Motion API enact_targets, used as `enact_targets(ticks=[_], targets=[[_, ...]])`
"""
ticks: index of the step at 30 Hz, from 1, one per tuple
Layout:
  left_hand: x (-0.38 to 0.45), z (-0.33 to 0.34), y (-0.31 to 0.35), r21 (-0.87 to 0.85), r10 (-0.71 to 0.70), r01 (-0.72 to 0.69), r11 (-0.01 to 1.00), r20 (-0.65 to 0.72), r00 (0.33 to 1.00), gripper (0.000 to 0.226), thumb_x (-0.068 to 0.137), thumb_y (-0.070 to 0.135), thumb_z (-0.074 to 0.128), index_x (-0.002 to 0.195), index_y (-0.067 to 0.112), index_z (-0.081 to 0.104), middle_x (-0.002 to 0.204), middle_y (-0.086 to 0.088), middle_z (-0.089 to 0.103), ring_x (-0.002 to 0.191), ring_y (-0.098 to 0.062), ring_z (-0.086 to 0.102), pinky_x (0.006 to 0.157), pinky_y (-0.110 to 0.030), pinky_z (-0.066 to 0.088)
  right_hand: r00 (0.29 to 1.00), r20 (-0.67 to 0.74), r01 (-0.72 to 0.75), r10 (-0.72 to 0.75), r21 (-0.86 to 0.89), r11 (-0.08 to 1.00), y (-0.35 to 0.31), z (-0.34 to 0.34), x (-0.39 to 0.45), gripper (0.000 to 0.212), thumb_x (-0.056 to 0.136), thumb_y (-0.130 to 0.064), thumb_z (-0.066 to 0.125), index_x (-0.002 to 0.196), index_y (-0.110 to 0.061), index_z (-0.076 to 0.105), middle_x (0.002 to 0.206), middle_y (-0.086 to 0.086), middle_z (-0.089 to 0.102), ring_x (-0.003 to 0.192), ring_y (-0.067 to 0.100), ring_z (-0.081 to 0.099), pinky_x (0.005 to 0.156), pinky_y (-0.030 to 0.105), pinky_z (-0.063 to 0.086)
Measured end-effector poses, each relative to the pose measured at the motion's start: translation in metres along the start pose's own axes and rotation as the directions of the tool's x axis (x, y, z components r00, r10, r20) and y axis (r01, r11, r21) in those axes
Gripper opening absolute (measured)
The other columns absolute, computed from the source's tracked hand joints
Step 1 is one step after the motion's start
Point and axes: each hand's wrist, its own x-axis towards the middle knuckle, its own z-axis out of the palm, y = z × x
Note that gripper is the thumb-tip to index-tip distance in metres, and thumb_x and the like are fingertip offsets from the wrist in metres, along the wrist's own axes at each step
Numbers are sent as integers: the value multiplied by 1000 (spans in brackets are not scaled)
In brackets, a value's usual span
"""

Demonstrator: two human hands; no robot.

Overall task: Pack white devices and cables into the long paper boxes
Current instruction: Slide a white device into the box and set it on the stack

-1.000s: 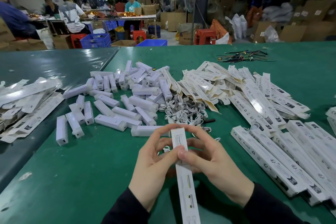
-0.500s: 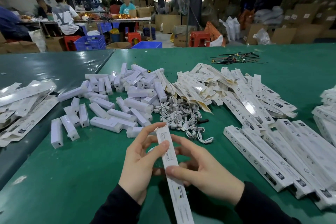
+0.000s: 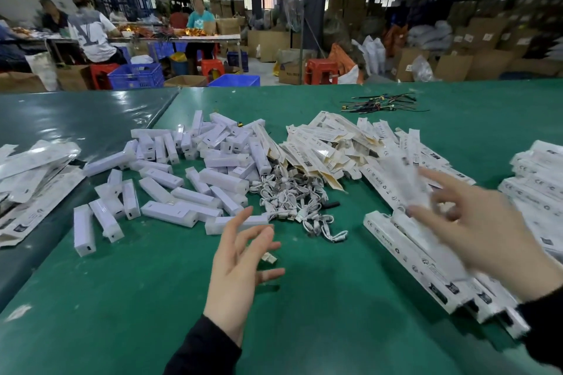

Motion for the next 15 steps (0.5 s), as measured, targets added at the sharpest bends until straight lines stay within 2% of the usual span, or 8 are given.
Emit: enact_targets(ticks=[2,4,6,8,10,12,14,15], targets=[[3,-3,0,-22,3,-5,1000,-87,996,40,80,32,62,119,22,59,105,-9,69,83,-19,69,57,-33,58,997,-40,-72,62,-347,935,35,-14,15,49,86,-58,53,133,-45,45,79,-16,66,58,4,63,54,27,53],[6,-5,-1,-73,-12,0,997,-169,986,21,95,27,52,111,17,61,101,-12,67,75,-20,67,52,-32,55,986,-10,-140,167,-597,790,59,-15,23,50,88,-57,52,133,-36,50,89,-9,69,78,14,65,68,31,57],[7,-6,0,-99,-14,-8,995,-221,975,21,100,27,44,105,16,61,95,-11,66,68,-18,66,48,-31,54,968,47,-134,246,-733,667,63,-11,27,48,89,-61,48,130,-37,52,93,-13,68,90,13,65,81,29,52],[8,-6,1,-103,6,-34,994,-256,967,22,101,27,40,101,16,60,89,-8,67,64,-16,65,46,-29,52,970,37,-130,241,-757,640,53,-6,32,50,89,-63,46,129,-35,52,106,-10,67,99,15,63,93,38,46],[8,-7,2,-114,29,-66,991,-298,954,23,102,26,38,99,16,58,86,-7,66,62,-16,63,45,-28,51,996,-15,-75,86,-663,745,33,2,35,48,90,-56,50,131,-31,54,117,-5,66,105,16,62,101,45,43],[8,-9,4,-130,45,-96,987,-346,937,22,102,25,38,98,15,58,85,-8,64,62,-16,62,43,-27,50,992,15,125,-128,-326,937,3,14,35,36,89,-44,58,122,-30,63,114,-12,67,103,7,63,101,41,48],[9,-11,6,-139,62,-126,982,-393,918,22,102,24,37,98,16,57,84,-8,63,61,-16,60,42,-25,48,919,196,333,-341,77,940,-39,31,28,18,89,-34,61,104,-31,70,98,-21,70,88,-5,63,87,24,53],[9,-12,7,-141,72,-142,980,-413,908,22,102,24,37,98,16,57,84,-7,63,60,-15,60,42,-24,47,844,299,414,-445,164,896,-55,44,26,15,91,-30,61,102,-28,72,94,-19,71,86,-4,63,83,20,52]])
